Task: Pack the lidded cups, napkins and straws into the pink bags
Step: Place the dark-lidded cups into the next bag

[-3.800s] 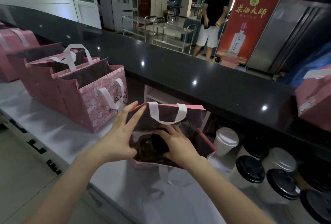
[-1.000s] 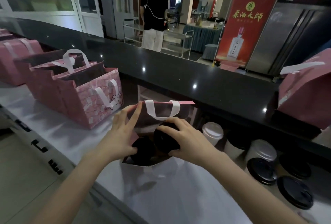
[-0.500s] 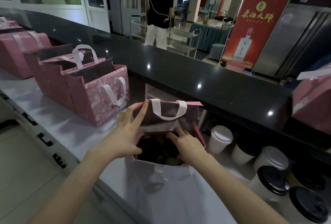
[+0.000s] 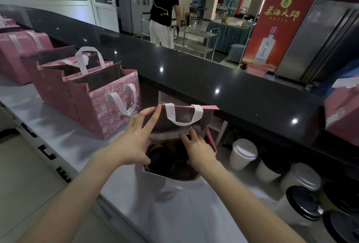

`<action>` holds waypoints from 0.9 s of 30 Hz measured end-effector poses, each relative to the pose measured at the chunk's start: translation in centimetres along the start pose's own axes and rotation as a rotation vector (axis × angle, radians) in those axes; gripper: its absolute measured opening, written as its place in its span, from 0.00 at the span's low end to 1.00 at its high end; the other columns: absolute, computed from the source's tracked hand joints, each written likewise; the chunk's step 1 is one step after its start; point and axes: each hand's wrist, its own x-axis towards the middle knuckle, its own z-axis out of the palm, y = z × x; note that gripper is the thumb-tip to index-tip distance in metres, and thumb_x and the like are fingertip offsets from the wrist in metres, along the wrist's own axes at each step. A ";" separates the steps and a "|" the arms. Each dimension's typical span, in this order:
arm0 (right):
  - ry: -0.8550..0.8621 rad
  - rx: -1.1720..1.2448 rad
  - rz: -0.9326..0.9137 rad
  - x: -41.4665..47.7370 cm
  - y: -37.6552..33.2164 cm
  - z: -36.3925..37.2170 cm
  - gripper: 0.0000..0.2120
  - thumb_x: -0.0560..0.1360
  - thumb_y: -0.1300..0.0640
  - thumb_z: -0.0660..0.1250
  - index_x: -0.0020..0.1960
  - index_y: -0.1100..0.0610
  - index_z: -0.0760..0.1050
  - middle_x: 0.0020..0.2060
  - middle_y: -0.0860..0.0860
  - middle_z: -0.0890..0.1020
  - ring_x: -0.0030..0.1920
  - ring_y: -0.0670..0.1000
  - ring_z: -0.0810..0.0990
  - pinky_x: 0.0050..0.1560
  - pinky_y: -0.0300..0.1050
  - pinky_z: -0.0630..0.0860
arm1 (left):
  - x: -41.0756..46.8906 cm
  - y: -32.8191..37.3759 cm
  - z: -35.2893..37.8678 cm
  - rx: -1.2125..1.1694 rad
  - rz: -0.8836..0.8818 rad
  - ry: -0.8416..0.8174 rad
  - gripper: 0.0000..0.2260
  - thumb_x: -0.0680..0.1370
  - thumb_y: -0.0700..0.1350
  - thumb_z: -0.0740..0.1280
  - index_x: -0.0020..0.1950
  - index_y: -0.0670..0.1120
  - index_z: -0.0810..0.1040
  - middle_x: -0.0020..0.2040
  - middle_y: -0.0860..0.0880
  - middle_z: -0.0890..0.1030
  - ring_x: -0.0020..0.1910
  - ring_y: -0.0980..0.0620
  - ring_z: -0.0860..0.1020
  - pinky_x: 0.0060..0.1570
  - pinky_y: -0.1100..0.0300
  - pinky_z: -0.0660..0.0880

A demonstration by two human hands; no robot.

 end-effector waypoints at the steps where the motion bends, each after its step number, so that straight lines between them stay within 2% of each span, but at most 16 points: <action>1: -0.007 -0.002 -0.002 0.3 0.0 0.1 0.35 0.70 0.62 0.71 0.72 0.52 0.58 0.69 0.57 0.61 0.68 0.61 0.63 0.50 0.57 0.79 | 0.1 -0.1 -0.1 0.006 -0.004 -0.010 0.67 0.58 0.41 0.79 0.72 0.67 0.27 0.73 0.63 0.39 0.74 0.51 0.50 0.38 0.63 0.78; 6: -0.013 -0.034 0.006 1.8 -0.1 0.8 0.36 0.69 0.64 0.71 0.71 0.52 0.58 0.68 0.58 0.61 0.66 0.60 0.66 0.46 0.59 0.78 | 0.5 -0.6 -0.3 0.008 -0.014 -0.037 0.67 0.58 0.42 0.79 0.71 0.67 0.27 0.73 0.64 0.38 0.74 0.52 0.48 0.40 0.62 0.79; 8: -0.029 -0.056 0.023 2.4 -0.4 1.3 0.37 0.68 0.65 0.71 0.71 0.52 0.57 0.69 0.58 0.59 0.64 0.61 0.68 0.45 0.59 0.78 | 0.6 -1.0 -0.4 -0.008 -0.014 -0.041 0.66 0.58 0.43 0.79 0.71 0.67 0.27 0.73 0.64 0.37 0.75 0.52 0.47 0.46 0.61 0.79; 13: -0.108 -0.061 0.042 4.5 -0.6 1.5 0.41 0.69 0.67 0.69 0.74 0.50 0.52 0.73 0.59 0.53 0.67 0.64 0.66 0.52 0.58 0.77 | 1.1 -2.0 -0.7 -0.045 -0.017 -0.050 0.66 0.58 0.44 0.79 0.72 0.68 0.28 0.73 0.66 0.37 0.76 0.52 0.46 0.49 0.62 0.77; 17: -0.171 -0.062 0.056 6.6 -0.6 1.4 0.36 0.72 0.67 0.67 0.74 0.51 0.55 0.70 0.58 0.60 0.68 0.62 0.65 0.58 0.59 0.74 | 1.7 -2.5 -0.3 -0.033 -0.016 -0.066 0.66 0.57 0.42 0.79 0.72 0.68 0.28 0.73 0.66 0.37 0.75 0.52 0.50 0.40 0.61 0.81; 19: -0.195 -0.045 0.066 7.3 -0.6 1.8 0.34 0.73 0.67 0.65 0.73 0.52 0.56 0.69 0.58 0.61 0.67 0.63 0.66 0.58 0.59 0.74 | 2.0 -2.9 -0.1 -0.040 -0.017 -0.070 0.66 0.57 0.43 0.79 0.72 0.68 0.28 0.73 0.66 0.38 0.75 0.51 0.50 0.43 0.59 0.81; 22: -0.205 -0.048 0.070 8.1 -0.5 2.2 0.31 0.74 0.66 0.64 0.73 0.52 0.57 0.69 0.58 0.61 0.66 0.63 0.66 0.58 0.57 0.75 | 2.5 -3.7 0.0 -0.070 -0.004 -0.048 0.66 0.57 0.45 0.79 0.72 0.68 0.29 0.73 0.66 0.39 0.75 0.52 0.48 0.49 0.61 0.79; 27: -0.285 -0.083 0.060 9.3 -0.3 1.4 0.31 0.74 0.63 0.66 0.73 0.52 0.57 0.71 0.58 0.60 0.67 0.64 0.65 0.61 0.58 0.74 | 3.5 -4.6 0.6 -0.124 0.009 -0.006 0.64 0.58 0.49 0.78 0.72 0.69 0.30 0.72 0.67 0.40 0.74 0.53 0.50 0.47 0.68 0.71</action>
